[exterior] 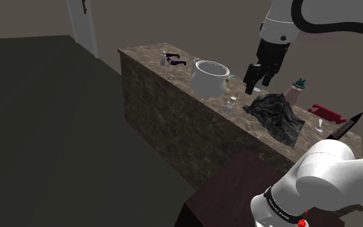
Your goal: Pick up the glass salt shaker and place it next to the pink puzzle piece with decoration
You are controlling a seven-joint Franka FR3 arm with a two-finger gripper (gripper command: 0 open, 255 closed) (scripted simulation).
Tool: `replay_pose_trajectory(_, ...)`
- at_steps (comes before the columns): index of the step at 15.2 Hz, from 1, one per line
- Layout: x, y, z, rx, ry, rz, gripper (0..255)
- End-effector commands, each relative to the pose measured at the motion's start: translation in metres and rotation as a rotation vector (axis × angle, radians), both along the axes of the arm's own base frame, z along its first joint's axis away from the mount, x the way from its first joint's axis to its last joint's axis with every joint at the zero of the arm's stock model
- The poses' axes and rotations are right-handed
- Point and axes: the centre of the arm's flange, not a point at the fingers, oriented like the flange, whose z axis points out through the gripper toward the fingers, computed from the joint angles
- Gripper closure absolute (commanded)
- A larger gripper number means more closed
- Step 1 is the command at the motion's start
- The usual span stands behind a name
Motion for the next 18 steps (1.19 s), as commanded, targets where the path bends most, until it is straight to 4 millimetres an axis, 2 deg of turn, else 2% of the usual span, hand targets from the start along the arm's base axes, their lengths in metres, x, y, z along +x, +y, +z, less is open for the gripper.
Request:
replay_pose_trajectory(1, 0.000, 0.000, 0.000, 0.000, 0.000, 0.000, 0)
replay_pose_trajectory(9, 0.025, -0.078, -0.064, 0.011, -0.042, 0.061, 0)
replay_pose_trajectory(18, 0.063, -0.162, -0.136, 0.024, -0.089, 0.131, 0)
